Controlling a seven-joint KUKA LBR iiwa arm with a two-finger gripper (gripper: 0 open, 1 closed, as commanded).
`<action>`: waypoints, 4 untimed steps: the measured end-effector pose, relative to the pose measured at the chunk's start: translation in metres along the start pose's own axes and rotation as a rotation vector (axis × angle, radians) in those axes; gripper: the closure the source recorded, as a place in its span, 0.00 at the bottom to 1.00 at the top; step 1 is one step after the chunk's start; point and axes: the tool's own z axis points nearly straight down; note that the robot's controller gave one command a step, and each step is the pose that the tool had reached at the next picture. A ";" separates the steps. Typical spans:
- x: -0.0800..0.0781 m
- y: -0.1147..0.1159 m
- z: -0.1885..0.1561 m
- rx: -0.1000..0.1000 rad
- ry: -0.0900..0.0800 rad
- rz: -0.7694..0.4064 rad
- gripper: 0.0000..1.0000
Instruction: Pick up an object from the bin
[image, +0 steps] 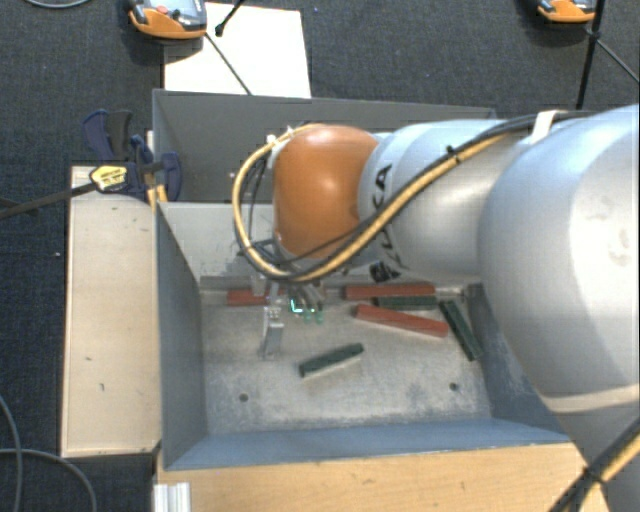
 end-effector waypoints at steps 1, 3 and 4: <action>-0.002 -0.001 -0.005 -0.002 -0.008 0.005 0.00; 0.019 -0.078 0.035 0.000 -0.005 -0.175 0.00; 0.041 -0.101 0.031 0.000 -0.006 -0.078 0.00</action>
Offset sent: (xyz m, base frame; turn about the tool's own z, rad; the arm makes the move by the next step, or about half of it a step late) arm -0.0320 -0.0748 -0.0608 -0.1426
